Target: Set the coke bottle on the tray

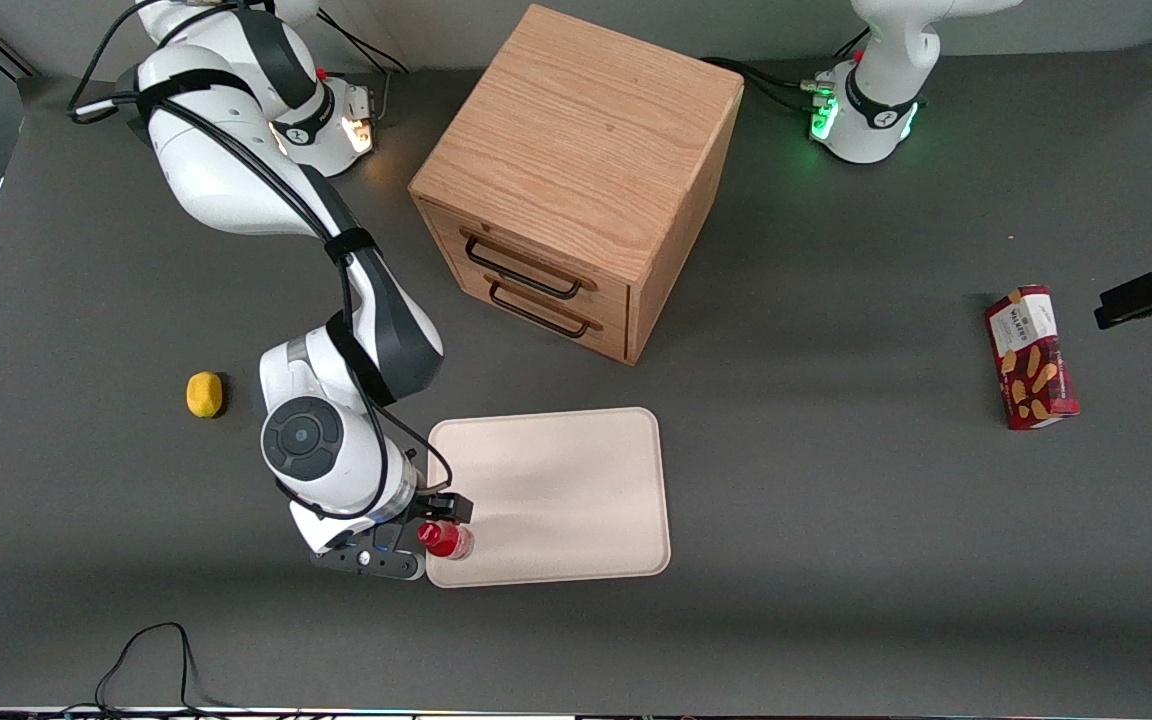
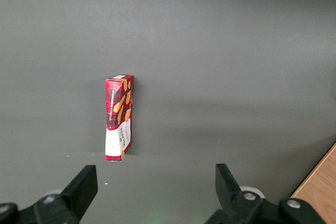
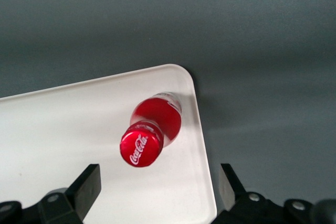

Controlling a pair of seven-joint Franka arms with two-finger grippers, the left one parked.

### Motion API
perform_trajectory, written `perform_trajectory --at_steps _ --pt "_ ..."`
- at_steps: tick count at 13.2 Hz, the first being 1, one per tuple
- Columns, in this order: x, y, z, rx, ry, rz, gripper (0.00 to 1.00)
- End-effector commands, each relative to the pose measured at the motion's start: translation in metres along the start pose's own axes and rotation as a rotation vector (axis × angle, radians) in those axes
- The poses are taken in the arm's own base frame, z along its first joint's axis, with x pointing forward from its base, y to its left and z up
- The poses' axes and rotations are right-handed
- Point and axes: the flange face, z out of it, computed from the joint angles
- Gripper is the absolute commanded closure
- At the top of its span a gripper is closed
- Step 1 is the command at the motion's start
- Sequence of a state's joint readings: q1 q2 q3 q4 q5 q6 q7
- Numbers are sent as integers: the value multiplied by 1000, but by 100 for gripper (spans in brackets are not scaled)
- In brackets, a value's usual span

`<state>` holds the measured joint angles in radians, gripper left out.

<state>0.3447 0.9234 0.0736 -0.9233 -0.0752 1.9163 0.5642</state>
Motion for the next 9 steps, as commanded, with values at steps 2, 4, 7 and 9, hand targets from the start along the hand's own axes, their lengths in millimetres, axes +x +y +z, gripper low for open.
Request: perform_trajectory --at_steps 2,4,7,9 --pt "3 -2 -15 -9 25 23 0" --pt "2 7 -30 -17 -3 31 0" --pt "-3 46 -56 -53 -109 10 0" --pt "-14 85 -82 -26 -156 -40 0"
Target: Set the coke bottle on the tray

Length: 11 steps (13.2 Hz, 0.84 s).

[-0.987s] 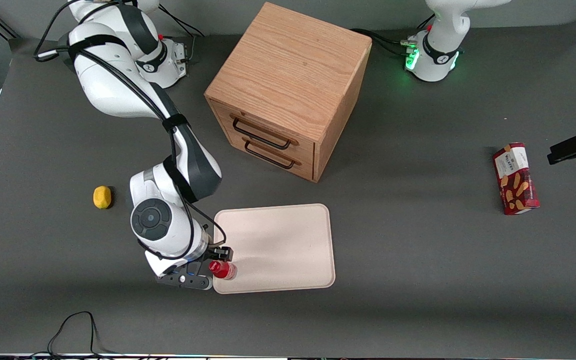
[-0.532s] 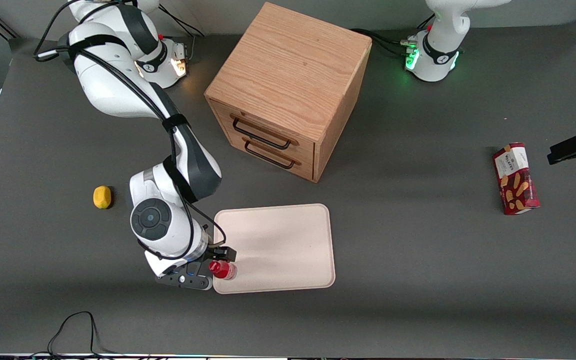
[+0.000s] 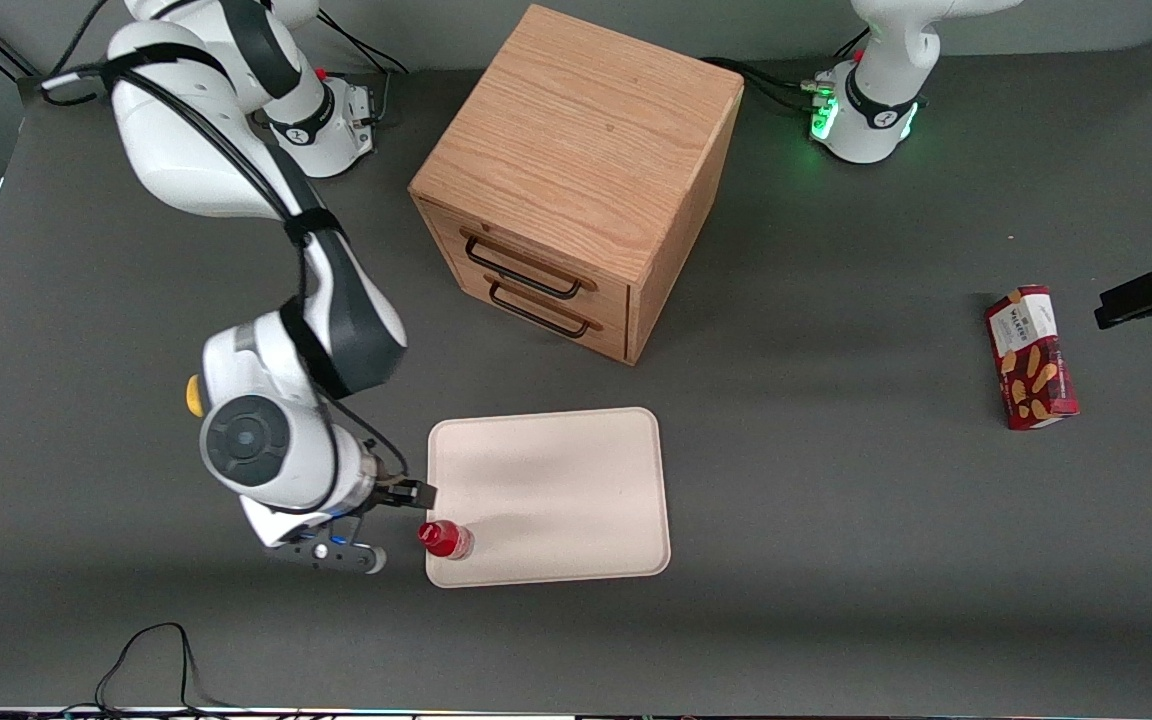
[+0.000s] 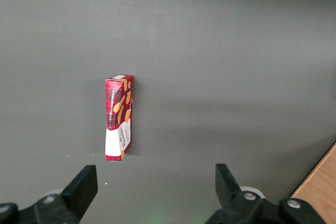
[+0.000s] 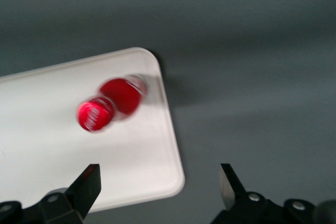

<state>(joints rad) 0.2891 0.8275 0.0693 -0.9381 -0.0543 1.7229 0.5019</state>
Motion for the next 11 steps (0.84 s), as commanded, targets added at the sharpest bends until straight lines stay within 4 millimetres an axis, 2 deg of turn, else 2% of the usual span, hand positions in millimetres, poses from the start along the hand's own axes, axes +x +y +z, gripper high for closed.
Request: perform_trajectory --at_steps 1,4,7,11 --pt "-30 60 -34 18 -73 -73 0" --pt "-56 117 -50 9 -102 -155 0" --pt "-84 156 -72 1 -102 -173 0" --pt "-134 208 -103 1 -72 -186 0"
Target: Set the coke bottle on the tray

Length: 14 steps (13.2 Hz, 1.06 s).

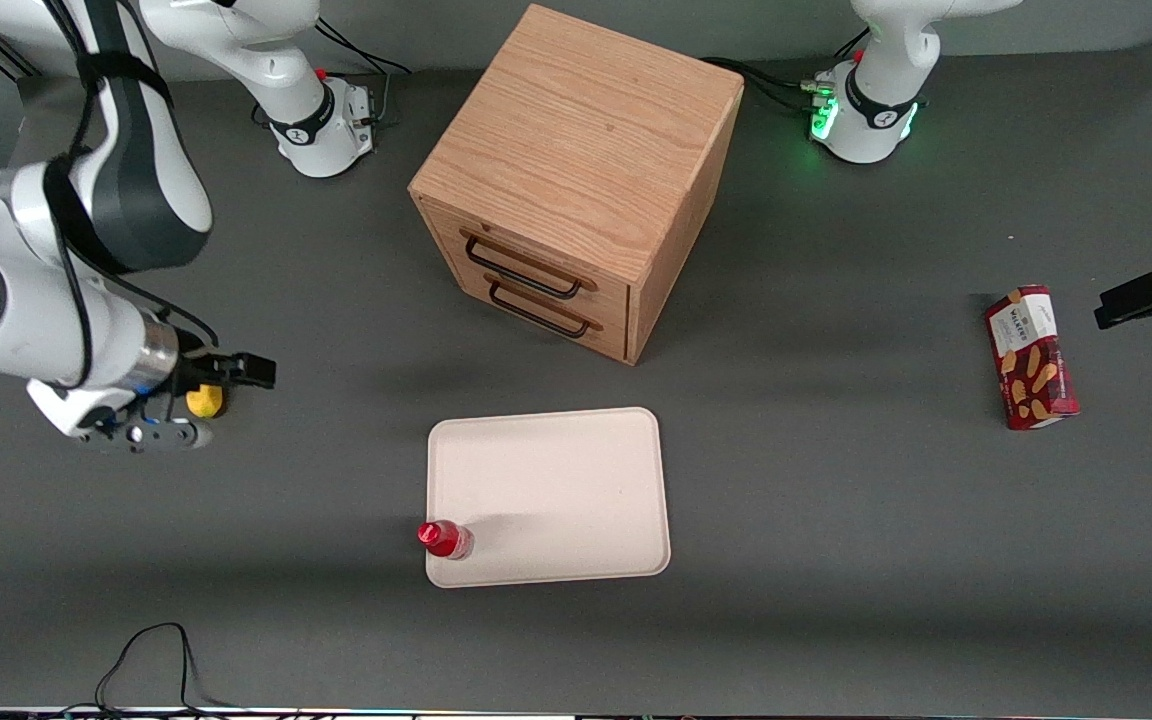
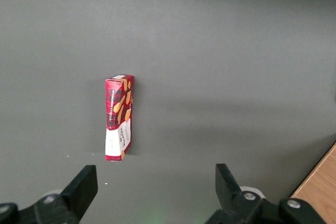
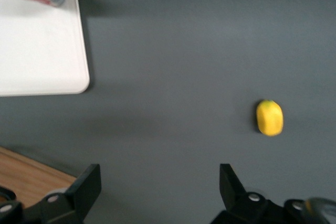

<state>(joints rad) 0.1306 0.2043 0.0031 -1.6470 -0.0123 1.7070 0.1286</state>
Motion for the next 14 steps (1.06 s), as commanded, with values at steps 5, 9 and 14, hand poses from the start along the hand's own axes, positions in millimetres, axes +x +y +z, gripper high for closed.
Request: perform_trajectory --at_steps 5,9,14 --pt "-59 45 -25 32 70 12 0" --pt "-50 61 -43 31 101 21 0" --pt "-53 70 -63 29 68 38 0"
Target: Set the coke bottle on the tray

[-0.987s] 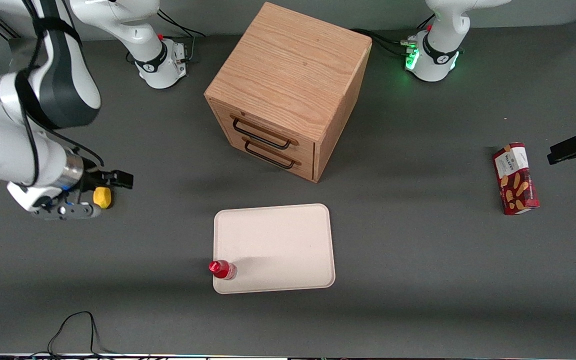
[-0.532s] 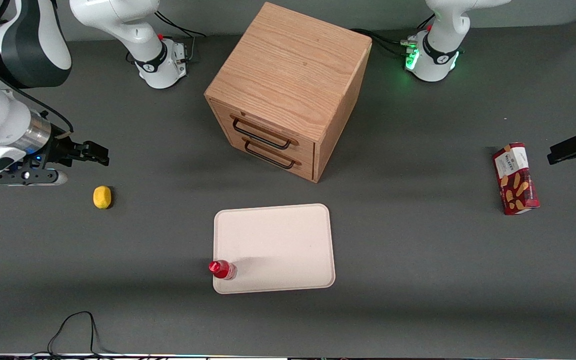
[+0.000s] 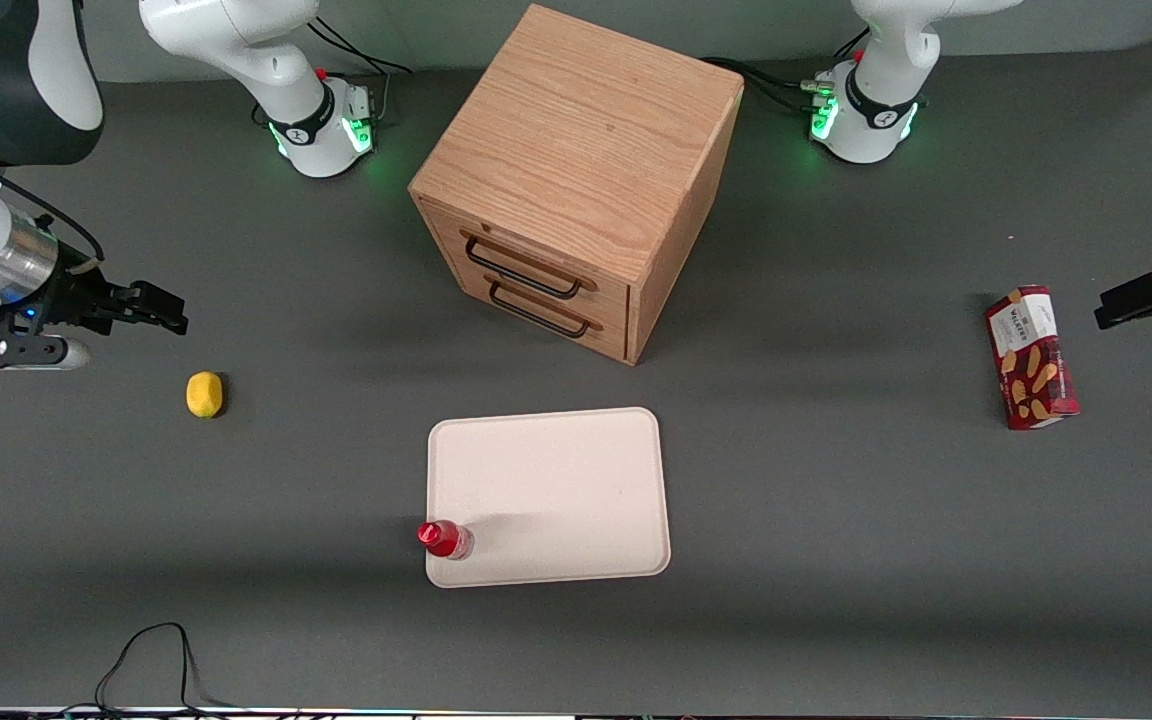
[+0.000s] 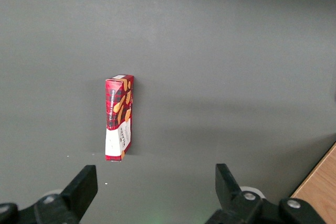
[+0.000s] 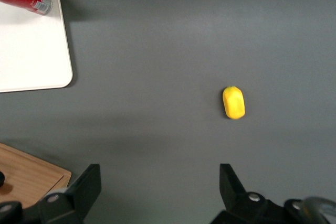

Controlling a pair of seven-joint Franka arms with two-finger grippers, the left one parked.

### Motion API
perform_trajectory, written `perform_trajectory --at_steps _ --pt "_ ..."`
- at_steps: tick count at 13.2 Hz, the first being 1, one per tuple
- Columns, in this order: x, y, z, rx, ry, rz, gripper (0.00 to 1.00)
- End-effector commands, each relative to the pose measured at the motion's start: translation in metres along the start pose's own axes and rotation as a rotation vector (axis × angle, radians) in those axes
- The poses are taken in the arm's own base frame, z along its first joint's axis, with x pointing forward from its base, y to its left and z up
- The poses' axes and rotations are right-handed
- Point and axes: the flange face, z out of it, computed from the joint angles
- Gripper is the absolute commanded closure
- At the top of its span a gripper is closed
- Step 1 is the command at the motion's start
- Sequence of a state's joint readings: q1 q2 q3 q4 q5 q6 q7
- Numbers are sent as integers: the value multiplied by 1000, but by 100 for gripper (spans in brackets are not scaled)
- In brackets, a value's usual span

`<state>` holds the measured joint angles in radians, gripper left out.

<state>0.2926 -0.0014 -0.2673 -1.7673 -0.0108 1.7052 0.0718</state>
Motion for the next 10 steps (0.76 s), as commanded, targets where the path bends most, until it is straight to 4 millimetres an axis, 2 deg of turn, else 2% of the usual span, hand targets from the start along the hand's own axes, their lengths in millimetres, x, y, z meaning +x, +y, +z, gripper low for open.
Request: perform_trajectory --at_steps 1,3,10 --pt "3 -2 -8 8 -16 -20 0" --pt "5 -5 -3 5 -26 -26 0" --pt "5 -4 -4 6 -25 -24 0"
